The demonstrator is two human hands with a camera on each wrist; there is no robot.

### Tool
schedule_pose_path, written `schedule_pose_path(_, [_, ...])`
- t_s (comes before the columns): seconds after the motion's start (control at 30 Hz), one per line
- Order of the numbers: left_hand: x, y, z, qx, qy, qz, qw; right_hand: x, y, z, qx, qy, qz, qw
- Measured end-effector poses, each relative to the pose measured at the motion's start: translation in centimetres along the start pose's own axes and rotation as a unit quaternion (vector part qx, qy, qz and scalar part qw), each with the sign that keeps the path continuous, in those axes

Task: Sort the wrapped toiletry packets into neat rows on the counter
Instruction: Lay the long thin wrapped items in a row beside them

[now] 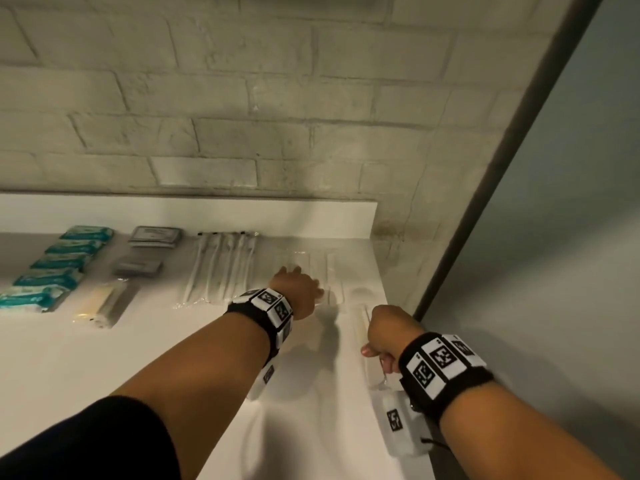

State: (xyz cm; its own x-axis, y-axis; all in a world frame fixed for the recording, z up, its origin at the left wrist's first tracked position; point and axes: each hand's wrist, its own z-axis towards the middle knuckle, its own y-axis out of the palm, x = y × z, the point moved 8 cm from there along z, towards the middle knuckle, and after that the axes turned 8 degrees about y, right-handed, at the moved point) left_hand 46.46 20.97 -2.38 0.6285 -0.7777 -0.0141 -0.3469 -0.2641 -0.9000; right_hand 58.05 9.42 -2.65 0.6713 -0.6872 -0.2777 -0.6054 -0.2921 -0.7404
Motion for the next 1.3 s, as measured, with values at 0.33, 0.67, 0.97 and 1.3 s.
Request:
schedule_pose_path(0.33, [0.1, -0.7, 0.3, 0.051, 0.01, -0.034, 0.998, -3.4, -6.1, 6.6, 0.069, 0.003, 0.007, 0.998])
schedule_pose_path(0.67, [-0.8, -1.9, 1.6, 0.124, 0.008, -0.063, 0.99, -3.7, -8.6, 8.5, 0.16, -0.038, -0.071, 0.984])
schedule_pose_path(0.97, [1.8, -1.7, 3.7, 0.133, -0.015, -0.02, 0.991, -2.9, -5.5, 7.4, 0.109, -0.138, -0.16, 0.971])
schedule_pose_path(1.3, [2.1, -1.3, 4.6, 0.146, -0.027, -0.034, 0.988, -2.7, -5.1, 7.5, 0.12, -0.139, -0.174, 0.967])
